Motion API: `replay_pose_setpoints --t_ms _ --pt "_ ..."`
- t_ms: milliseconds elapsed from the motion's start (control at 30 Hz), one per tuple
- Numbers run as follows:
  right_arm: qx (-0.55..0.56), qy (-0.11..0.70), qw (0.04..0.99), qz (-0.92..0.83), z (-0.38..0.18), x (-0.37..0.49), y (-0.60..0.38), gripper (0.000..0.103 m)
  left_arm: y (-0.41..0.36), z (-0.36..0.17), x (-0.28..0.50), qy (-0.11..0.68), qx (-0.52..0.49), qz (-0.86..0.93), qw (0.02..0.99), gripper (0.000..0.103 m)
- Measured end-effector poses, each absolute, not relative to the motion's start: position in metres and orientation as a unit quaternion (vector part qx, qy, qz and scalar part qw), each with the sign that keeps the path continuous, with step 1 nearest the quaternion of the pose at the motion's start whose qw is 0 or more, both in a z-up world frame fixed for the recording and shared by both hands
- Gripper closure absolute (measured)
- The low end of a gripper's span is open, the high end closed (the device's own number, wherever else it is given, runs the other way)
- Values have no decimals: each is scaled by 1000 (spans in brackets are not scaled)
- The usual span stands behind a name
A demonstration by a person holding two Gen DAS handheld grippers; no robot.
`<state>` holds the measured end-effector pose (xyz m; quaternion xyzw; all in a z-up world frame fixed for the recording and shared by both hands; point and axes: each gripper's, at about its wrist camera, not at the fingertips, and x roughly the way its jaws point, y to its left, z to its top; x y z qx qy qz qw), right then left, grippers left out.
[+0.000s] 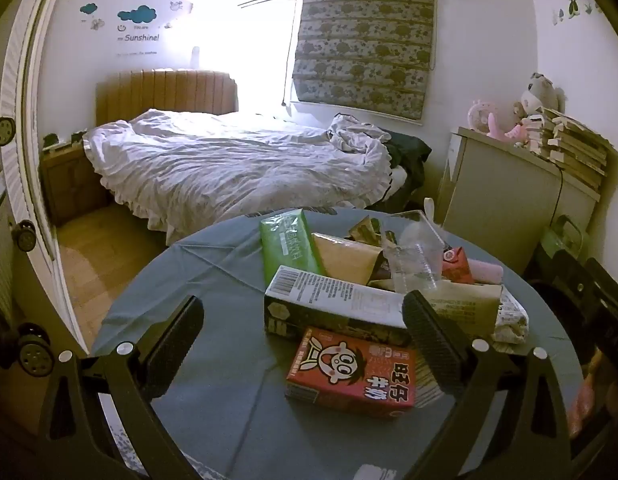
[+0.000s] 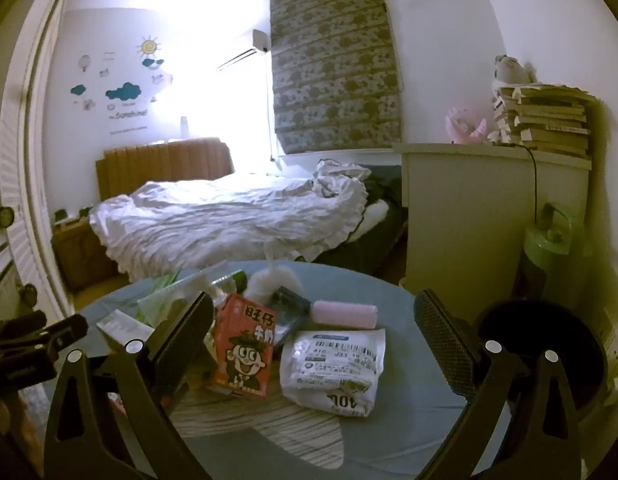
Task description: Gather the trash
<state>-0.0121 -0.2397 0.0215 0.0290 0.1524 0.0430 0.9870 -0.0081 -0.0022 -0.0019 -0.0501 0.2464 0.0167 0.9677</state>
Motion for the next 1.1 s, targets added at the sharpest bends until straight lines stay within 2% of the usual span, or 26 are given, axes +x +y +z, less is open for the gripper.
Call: replay_pose_setpoints --t_ms 1100 --pt "27 152 987 43 21 -14 -239 4 -1 -2 -8 247 -51 17 967 5"
